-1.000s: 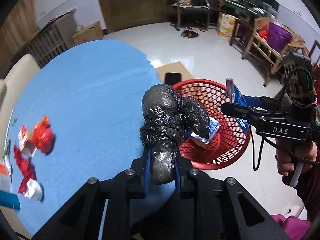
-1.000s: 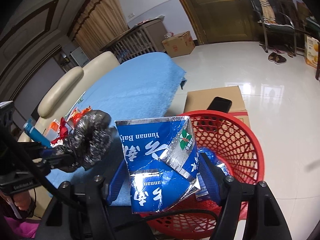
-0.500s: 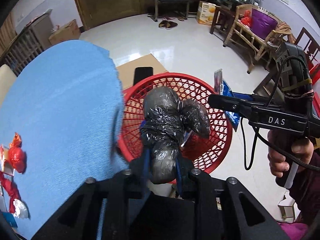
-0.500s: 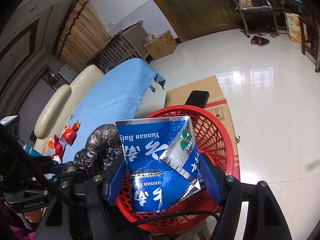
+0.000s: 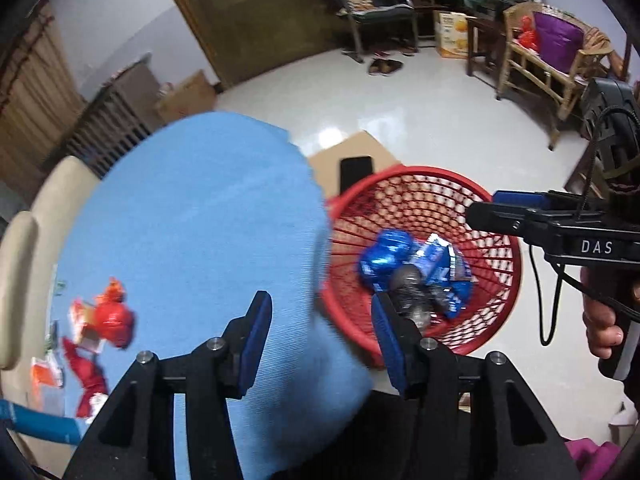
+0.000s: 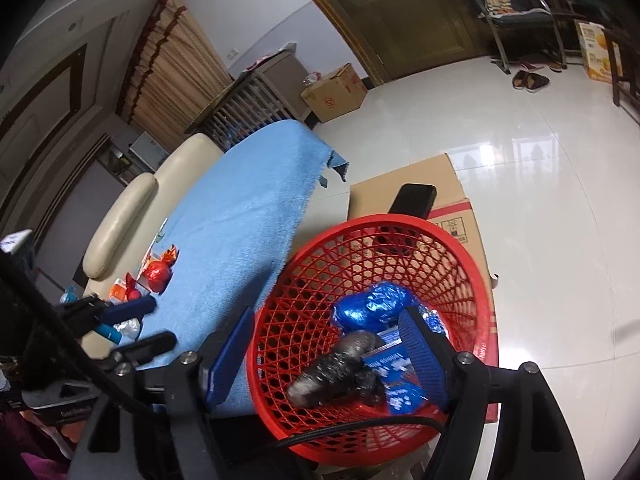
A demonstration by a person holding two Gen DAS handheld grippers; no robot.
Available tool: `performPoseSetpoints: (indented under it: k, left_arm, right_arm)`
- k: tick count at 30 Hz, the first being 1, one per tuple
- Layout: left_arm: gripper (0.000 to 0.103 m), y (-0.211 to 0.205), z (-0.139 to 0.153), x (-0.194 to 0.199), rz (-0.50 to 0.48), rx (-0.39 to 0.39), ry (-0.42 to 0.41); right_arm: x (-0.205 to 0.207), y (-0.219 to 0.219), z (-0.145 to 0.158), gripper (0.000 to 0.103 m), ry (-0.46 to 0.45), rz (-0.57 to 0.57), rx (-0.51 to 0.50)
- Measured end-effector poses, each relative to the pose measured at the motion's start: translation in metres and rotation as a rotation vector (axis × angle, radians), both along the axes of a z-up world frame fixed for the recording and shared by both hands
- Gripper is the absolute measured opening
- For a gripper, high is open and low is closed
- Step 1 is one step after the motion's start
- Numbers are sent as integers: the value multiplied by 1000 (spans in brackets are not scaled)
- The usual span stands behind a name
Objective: Collect trash
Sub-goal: 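Carry both items over the red wastebasket and open both tools to drop them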
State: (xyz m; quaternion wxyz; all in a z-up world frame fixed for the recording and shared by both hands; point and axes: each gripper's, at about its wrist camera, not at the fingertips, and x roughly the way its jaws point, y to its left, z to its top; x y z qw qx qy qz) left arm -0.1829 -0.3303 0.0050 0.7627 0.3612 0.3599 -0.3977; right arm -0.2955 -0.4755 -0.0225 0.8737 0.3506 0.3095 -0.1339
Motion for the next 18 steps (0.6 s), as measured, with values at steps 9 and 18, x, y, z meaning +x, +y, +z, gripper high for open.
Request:
performPoseSetpoints:
  k: [9,18]
  left_arm:
    - [53,28,19,14,59,-28,-34]
    - [53,38,22,18,78,-43,-35]
  right_arm:
    - [21,17,14,78,-12,41,-23]
    - [34,26,18,78,-5,70,-35]
